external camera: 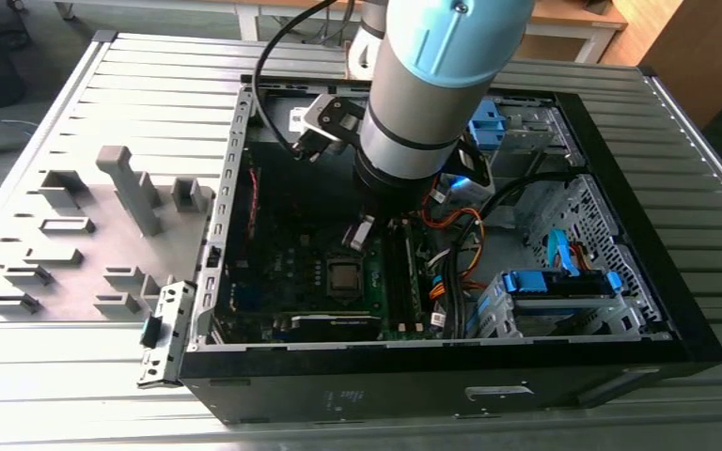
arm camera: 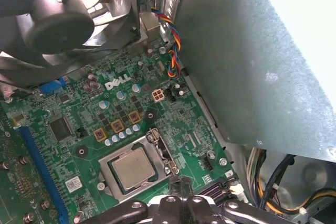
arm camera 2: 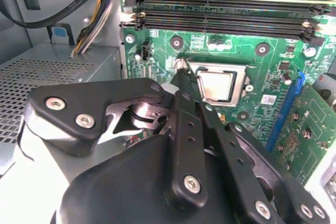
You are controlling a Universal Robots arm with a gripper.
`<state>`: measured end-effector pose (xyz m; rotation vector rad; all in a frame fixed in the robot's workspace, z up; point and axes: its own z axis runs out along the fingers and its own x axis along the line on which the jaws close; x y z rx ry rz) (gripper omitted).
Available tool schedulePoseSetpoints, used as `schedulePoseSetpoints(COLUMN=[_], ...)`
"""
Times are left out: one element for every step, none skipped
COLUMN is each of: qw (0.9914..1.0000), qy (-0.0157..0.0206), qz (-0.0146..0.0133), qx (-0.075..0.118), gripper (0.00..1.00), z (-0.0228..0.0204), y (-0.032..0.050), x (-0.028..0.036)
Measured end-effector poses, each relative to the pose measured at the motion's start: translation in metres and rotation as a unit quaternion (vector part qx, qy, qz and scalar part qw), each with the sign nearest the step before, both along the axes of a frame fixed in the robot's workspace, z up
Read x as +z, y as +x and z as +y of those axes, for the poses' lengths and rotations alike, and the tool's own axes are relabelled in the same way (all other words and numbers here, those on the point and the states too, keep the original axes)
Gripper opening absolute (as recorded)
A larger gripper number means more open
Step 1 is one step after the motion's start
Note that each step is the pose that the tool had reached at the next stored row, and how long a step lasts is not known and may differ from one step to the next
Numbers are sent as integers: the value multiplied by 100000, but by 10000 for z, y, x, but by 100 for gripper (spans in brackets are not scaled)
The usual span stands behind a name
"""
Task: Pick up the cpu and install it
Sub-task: 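Install the first cpu locking lever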
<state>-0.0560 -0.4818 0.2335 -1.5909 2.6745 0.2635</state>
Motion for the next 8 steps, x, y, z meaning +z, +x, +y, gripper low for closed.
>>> schedulePoseSetpoints(qw=[100000,100000,100000,100000,100000,100000,100000,100000], qy=[2,3,1,-1,-6,-38,-110,-195], qz=[2,0,1,2,5,-5,-2,-1], qx=[0,-1,-1,1,0,-4,2,0], gripper=[11,11,11,11,11,11,11,11], z=[0,0,0,0,1,1,1,0], y=[0,0,0,0,0,1,1,0], x=[0,0,0,0,-2,-7,-13,-21])
